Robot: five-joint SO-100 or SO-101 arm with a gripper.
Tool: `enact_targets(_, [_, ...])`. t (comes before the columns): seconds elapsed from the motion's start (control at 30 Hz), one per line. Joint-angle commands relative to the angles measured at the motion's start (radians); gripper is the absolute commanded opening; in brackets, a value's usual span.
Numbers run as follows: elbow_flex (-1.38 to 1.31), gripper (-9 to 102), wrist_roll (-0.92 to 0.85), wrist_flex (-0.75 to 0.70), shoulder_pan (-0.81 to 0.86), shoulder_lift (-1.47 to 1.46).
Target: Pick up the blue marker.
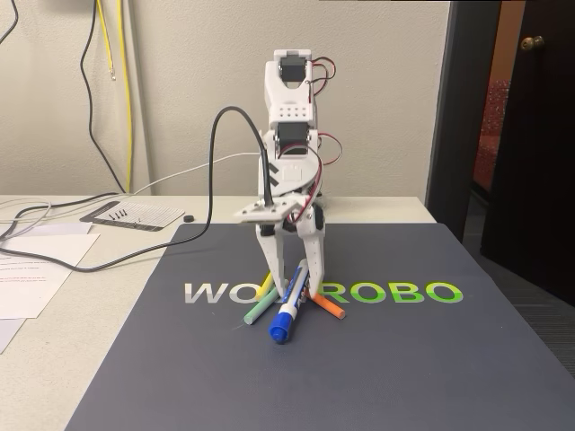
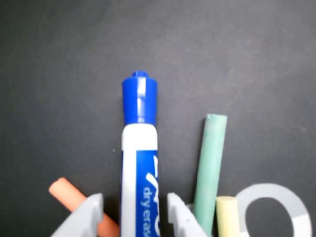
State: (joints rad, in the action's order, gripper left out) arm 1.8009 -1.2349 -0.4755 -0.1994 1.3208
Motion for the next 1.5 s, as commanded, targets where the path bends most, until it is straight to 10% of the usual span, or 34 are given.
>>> enact_targets(0.0, [-0.028,18,-0.014,0.018,0.002,0.006])
enact_targets(0.63, [-0.026,0,-0.014,-0.017,-0.002,0.029])
enact_targets(1.0, [-0.201,0,0.137,-0.483,-0.044,0.227])
enact_targets(1.47, [-0.192,0,0.635,-0.699,-0.089,0.595])
